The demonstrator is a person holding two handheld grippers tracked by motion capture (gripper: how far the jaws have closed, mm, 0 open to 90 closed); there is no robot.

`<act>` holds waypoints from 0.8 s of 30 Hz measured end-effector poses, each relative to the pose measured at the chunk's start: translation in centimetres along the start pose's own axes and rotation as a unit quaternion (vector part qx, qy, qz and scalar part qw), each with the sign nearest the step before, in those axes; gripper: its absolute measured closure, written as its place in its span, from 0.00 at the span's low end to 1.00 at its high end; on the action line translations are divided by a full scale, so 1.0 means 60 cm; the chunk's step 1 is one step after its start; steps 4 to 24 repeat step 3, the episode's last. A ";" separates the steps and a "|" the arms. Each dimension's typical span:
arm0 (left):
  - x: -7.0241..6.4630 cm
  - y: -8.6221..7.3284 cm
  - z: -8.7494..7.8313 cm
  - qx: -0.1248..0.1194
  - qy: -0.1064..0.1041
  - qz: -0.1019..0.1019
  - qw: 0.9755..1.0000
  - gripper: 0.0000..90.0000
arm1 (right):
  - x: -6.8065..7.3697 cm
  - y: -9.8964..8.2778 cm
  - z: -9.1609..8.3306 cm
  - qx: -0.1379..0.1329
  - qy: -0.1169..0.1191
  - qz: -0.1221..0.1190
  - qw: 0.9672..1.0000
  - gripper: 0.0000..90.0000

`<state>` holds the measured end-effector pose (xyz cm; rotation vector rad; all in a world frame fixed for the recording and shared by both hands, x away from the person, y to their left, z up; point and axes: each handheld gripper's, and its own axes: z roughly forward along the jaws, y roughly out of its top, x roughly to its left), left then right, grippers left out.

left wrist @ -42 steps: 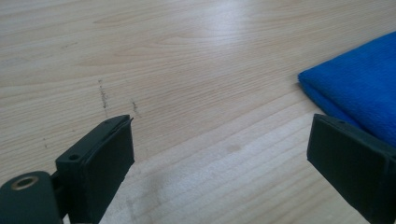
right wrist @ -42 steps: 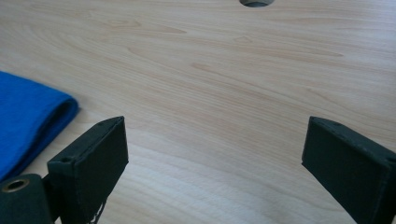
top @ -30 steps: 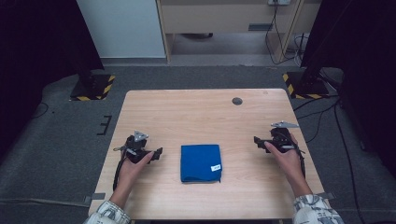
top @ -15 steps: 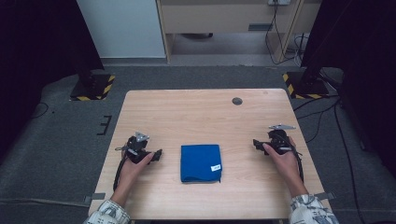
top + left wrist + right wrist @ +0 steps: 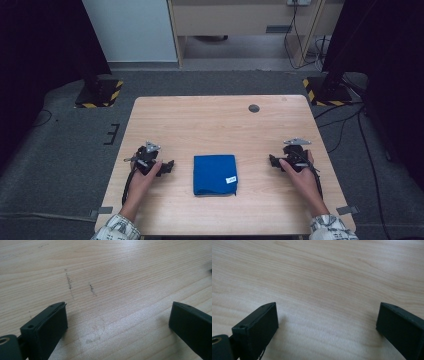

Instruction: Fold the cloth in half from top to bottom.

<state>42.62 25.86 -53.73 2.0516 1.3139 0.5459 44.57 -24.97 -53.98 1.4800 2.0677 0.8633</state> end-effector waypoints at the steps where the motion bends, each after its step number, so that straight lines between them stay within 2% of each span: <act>1: 0.000 0.000 0.000 0.000 0.000 0.000 1.000 0.01 | 0.001 -0.001 -0.002 0.001 0.001 0.001 1.000 0.04; 24: 0.000 0.000 0.000 0.000 0.000 0.000 1.000 0.01 | 0.002 -0.005 -0.005 0.001 0.002 0.000 1.000 0.04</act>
